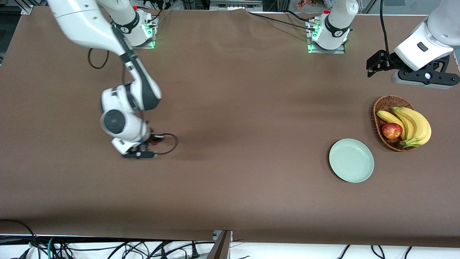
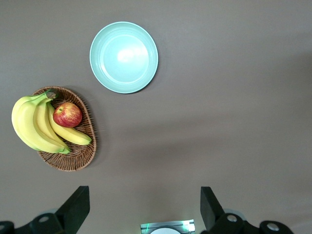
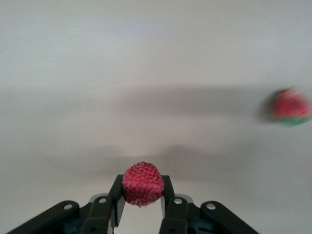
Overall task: Collect all strawberries into plate
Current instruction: 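Carry the strawberry to mid-table with the right gripper and release it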
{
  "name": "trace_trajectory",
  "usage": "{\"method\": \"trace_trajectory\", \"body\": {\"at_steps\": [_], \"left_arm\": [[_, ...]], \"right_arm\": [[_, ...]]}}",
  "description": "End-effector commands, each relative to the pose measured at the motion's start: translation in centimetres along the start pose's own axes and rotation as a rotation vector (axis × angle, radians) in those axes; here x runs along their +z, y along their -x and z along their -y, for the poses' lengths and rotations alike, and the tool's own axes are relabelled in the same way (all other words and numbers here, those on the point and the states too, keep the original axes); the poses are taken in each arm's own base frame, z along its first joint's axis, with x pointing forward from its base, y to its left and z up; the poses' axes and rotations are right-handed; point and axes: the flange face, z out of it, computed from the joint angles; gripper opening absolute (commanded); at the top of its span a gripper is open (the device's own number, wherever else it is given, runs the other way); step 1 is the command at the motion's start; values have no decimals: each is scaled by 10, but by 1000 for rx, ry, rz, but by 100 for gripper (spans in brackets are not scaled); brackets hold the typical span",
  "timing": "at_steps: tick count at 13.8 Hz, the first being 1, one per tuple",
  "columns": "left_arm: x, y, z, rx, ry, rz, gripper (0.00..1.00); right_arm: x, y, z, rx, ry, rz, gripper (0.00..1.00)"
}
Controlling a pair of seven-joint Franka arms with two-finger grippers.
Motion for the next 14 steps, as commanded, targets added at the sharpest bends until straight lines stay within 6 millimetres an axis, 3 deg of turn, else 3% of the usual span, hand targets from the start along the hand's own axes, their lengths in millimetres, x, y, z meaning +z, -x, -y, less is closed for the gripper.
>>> {"method": "trace_trajectory", "body": {"at_steps": [1, 4, 7, 10, 14], "left_arm": [[-7, -1, -3, -3, -5, 1, 100], [-7, 0, -3, -3, -5, 0, 100], [-7, -1, -2, -4, -3, 1, 100], [-7, -1, -2, -4, -3, 1, 100], [-7, -1, -1, -4, -3, 1, 100]], "right_arm": [[-1, 18, 85, 129, -16, -38, 18], [4, 47, 183, 248, -65, -73, 18], [12, 81, 252, 321, -208, -118, 18], [26, 109, 292, 340, -335, -149, 18], [52, 139, 317, 291, -336, -145, 19]]}}
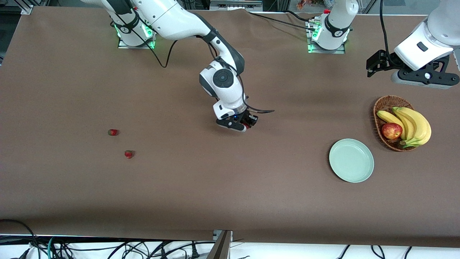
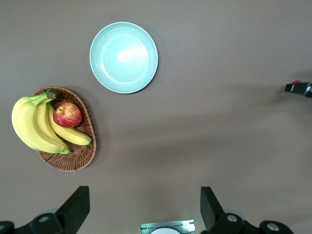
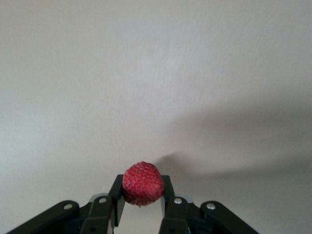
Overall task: Collect all strawberries into plate
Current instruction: 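Carry the strawberry to mid-table with the right gripper and release it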
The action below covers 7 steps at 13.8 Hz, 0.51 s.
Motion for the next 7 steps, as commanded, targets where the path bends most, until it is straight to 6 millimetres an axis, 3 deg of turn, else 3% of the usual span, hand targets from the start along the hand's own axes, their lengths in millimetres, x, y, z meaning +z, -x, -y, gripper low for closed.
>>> {"method": "trace_trajectory", "body": {"at_steps": [1, 2, 3, 5, 7], "left_arm": [[-6, -1, -1, -4, -3, 2, 100], [-5, -1, -1, -3, -3, 4, 100], [-3, -3, -2, 2, -2, 10, 100], [2, -5, -11, 16, -4, 23, 100], [11, -11, -20, 36, -3, 41, 100]], "right_arm": [[7, 14, 10, -7, -16, 1, 29], [6, 13, 11, -6, -19, 0, 60], [-1, 11, 16, -8, -27, -6, 100], [-18, -4, 24, -5, -41, -19, 100], [-45, -43, 24, 0, 7, -7, 100]]}}
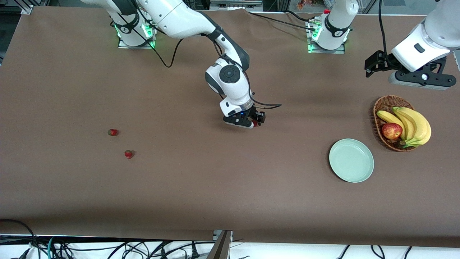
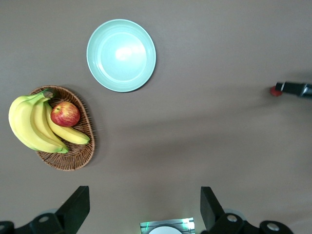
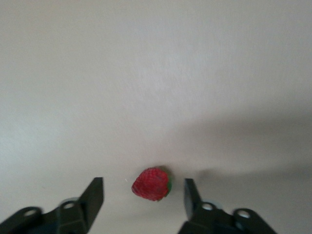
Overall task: Collect all strawberries into plate
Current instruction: 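Carry the strawberry to mid-table with the right gripper and release it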
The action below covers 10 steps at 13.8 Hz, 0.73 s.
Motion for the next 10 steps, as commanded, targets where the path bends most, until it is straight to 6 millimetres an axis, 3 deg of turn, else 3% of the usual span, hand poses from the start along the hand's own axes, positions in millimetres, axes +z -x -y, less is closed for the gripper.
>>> {"method": "trace_trajectory", "body": {"at_steps": [1, 3, 5, 7, 8, 10], "left_arm": [[9, -11, -16, 29, -3, 32, 100], [15, -15, -20, 43, 13, 44, 100], [42, -25, -39, 80, 61, 122, 100], [85, -45, -63, 128, 93, 224, 100], [93, -47, -76, 152, 122, 242, 100], [142, -77, -118, 219, 174, 260, 100]], "right_arm": [[-41, -57, -2, -39, 72, 35, 100], [-63, -108, -31, -162, 134, 79, 100], [-86, -161, -68, -289, 179, 114, 100], [-95, -210, -115, -394, 220, 169, 100], [-100, -234, -139, -428, 231, 197, 100], [-106, -277, -194, -441, 247, 243, 100]]}}
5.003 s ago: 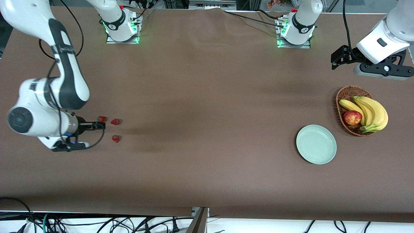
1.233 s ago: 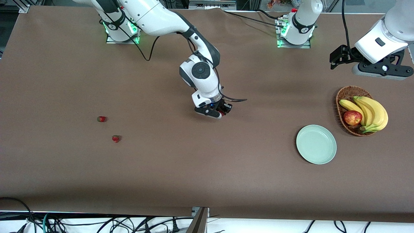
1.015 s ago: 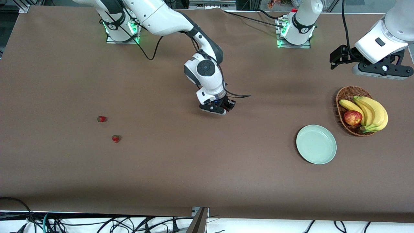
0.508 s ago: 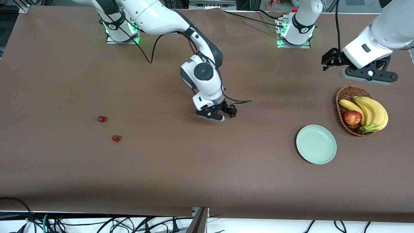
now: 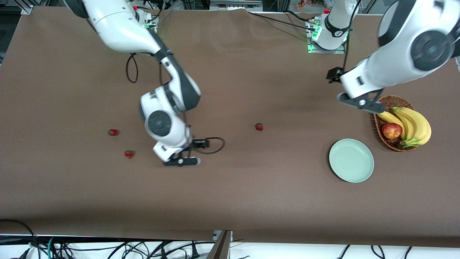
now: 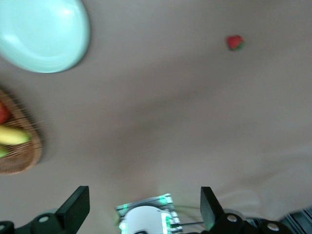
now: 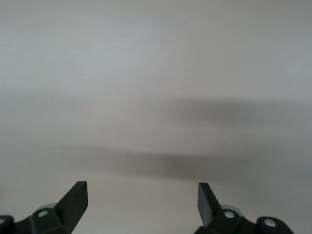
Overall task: Collect all strawberries into plate
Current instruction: 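Grasp the mid-table strawberry with the left gripper while the right gripper grasps another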
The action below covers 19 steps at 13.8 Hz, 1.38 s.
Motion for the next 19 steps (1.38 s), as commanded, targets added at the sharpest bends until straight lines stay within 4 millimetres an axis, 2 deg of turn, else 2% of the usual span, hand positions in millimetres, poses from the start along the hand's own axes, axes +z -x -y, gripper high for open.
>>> {"method": "trace_trajectory", "body": {"at_steps": [1, 4, 5, 6, 7, 8, 9, 10, 12, 15, 16, 18, 19], "left_arm": [[47, -55, -37, 121, 50, 12, 100], [106, -108, -83, 345, 79, -61, 100], [120, -119, -104, 407, 68, -96, 100], [135, -127, -129, 448, 54, -123, 100], [152, -134, -139, 487, 16, -121, 100], [165, -138, -137, 561, -94, -107, 100], [183, -148, -139, 639, -194, -104, 100], [198, -160, -142, 668, -221, -127, 100], [242, -176, -159, 700, -205, -152, 100], [264, -180, -156, 759, -296, -126, 100], [279, -181, -157, 765, -288, -116, 100], [291, -182, -159, 774, -276, -130, 100], [296, -183, -159, 776, -272, -127, 100]], "right_arm": [[5, -12, -72, -36, -1, 66, 100], [19, -20, -150, -62, -4, 104, 100], [23, -20, -178, -73, 11, 115, 100], [31, -19, -197, -95, 27, 129, 100], [37, -17, -211, -110, 42, 142, 100], [40, -17, -225, -103, 55, 147, 100], [43, -16, -233, -101, 59, 151, 100], [47, -15, -238, -99, 58, 154, 100], [60, -14, -242, -101, 58, 162, 100], [77, -8, -248, -95, 59, 145, 100], [79, -7, -248, -98, 59, 145, 100], [79, -7, -248, -100, 59, 145, 98], [80, -6, -250, -97, 58, 146, 83]]}}
